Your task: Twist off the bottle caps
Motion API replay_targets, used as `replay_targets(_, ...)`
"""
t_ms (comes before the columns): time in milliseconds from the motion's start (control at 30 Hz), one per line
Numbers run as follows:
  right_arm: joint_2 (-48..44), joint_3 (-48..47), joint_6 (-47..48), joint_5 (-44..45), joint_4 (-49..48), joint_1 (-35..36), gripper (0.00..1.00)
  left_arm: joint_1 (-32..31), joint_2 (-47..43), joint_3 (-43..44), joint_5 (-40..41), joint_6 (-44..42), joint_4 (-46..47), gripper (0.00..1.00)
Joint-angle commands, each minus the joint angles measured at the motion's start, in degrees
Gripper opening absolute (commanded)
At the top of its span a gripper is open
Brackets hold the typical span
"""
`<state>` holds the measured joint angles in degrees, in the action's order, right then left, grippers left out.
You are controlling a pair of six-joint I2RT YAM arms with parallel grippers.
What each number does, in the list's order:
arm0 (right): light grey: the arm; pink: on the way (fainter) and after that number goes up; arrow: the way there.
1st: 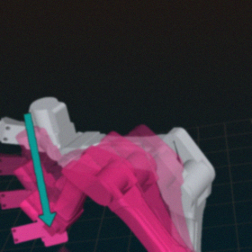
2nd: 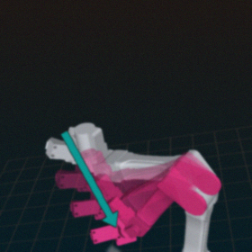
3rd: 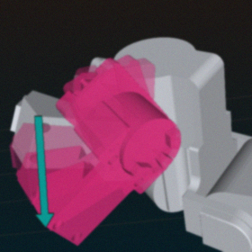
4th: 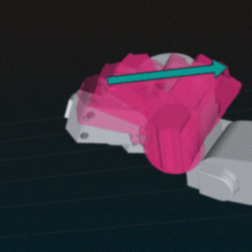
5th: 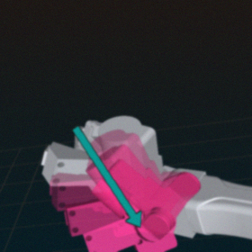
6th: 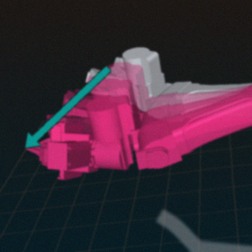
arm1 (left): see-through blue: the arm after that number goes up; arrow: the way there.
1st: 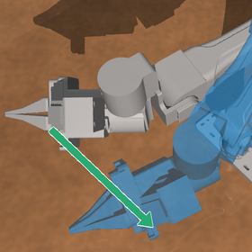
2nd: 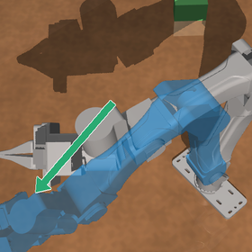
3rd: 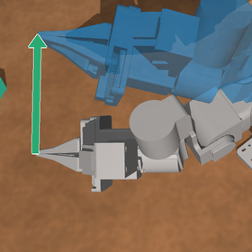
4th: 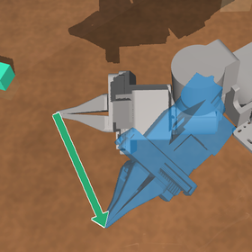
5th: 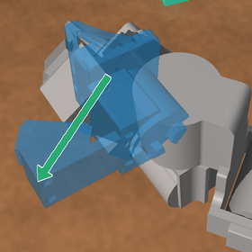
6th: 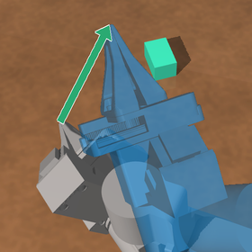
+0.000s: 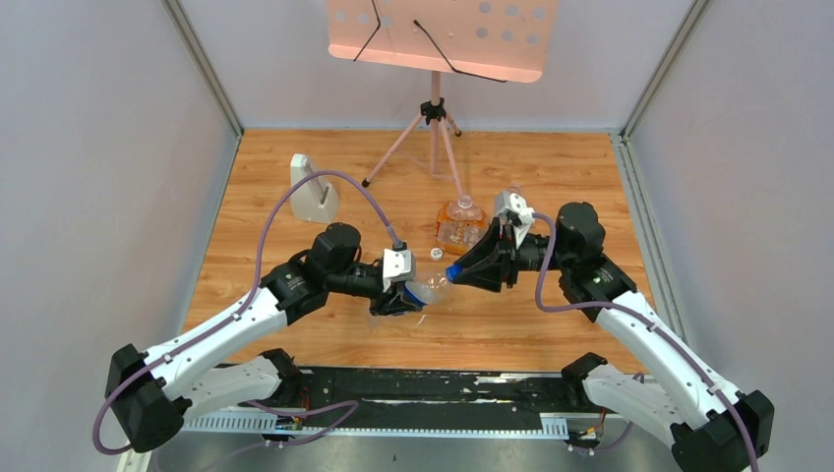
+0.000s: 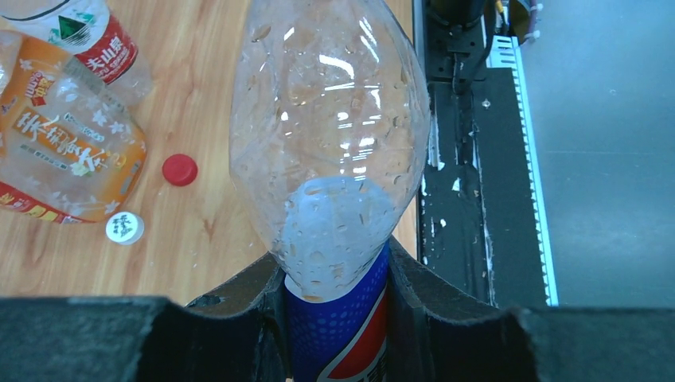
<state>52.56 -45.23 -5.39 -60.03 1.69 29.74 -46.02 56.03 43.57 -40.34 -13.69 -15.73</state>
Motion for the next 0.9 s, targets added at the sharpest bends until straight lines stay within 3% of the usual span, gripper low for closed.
replay_targets(0, -2.31, 1.01, 1.50, 1.38, -3.69, 0.50, 0.23, 0.05, -0.85, 2.68, -2.70, 1.72, 3.14, 0.00)
replay_targets(67, -3.47, 1.02, -1.83, 5.85, -3.88, 0.50, 0.36, 0.05, -1.29, 2.01, 1.82, 1.44, 3.28, 0.00)
replay_targets(133, -4.51, 1.03, -6.72, 11.92, -3.89, 0.51, 0.56, 0.05, -1.62, 1.18, 6.56, 1.32, 3.66, 0.00)
replay_targets(267, -5.77, 0.48, -16.57, 19.22, -3.19, 0.50, 0.69, 0.05, -1.35, 0.14, 12.98, 1.23, 4.52, 0.00)
replay_targets(500, -2.05, -2.17, -31.08, 24.64, 2.03, 0.50, 0.71, -1.26, -1.32, -0.60, 21.29, -1.34, 6.07, 0.00)
replay_targets(700, 1.66, -4.38, -34.16, 22.92, 4.28, 0.50, 0.66, -5.15, -2.13, -1.05, 26.97, -6.10, 7.28, 0.00)
replay_targets(867, 3.24, -5.05, -34.49, 22.35, 4.30, 0.56, 0.55, -5.77, -2.15, -1.29, 27.87, -6.92, 7.39, 0.00)
